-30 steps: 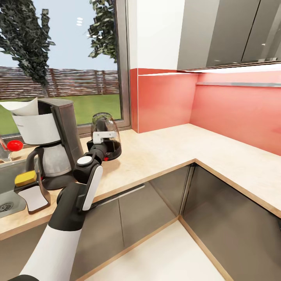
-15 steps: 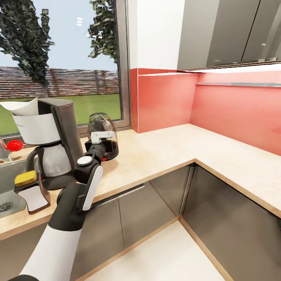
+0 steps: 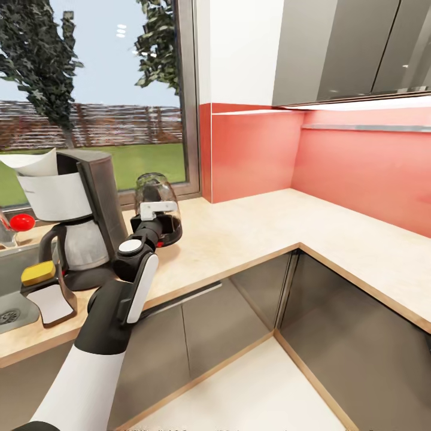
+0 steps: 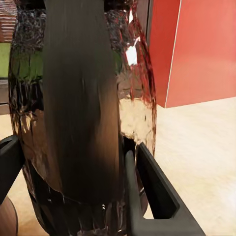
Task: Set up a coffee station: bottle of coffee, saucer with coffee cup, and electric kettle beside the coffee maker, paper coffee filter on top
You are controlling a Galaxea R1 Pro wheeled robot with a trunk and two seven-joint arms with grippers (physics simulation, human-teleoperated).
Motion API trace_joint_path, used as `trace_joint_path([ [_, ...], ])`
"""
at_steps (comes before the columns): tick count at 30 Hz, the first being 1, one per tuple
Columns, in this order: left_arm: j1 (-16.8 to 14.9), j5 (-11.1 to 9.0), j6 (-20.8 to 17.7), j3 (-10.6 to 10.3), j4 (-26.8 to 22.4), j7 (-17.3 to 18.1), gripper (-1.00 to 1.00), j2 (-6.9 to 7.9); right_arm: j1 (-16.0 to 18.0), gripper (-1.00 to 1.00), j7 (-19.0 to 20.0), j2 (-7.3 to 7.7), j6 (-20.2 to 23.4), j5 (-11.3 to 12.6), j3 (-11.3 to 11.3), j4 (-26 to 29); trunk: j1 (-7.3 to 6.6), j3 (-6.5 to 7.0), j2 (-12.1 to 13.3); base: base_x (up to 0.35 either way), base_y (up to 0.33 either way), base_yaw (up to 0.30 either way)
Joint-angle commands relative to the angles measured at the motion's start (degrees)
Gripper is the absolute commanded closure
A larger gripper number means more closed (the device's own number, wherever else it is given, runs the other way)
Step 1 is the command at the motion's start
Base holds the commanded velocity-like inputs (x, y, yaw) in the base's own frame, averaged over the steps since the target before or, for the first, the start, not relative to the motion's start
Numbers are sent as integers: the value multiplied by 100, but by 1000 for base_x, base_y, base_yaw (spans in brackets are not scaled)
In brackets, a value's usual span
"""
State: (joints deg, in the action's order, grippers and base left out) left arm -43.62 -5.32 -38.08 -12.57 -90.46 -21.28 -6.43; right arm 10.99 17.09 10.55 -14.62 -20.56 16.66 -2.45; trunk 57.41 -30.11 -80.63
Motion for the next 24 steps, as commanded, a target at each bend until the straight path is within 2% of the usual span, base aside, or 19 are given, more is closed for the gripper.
trace_joint_path([
  [1,-6,-31,-15,-8,-7,-52,100,1,9,-100,4,0,-41,8,30,-19,0,-14,-4,0,0,0],
  [24,-4,-31,-15,-8,-16,-56,100,1,9,-100,4,0,-41,8,30,-19,0,-196,-4,0,0,0],
])
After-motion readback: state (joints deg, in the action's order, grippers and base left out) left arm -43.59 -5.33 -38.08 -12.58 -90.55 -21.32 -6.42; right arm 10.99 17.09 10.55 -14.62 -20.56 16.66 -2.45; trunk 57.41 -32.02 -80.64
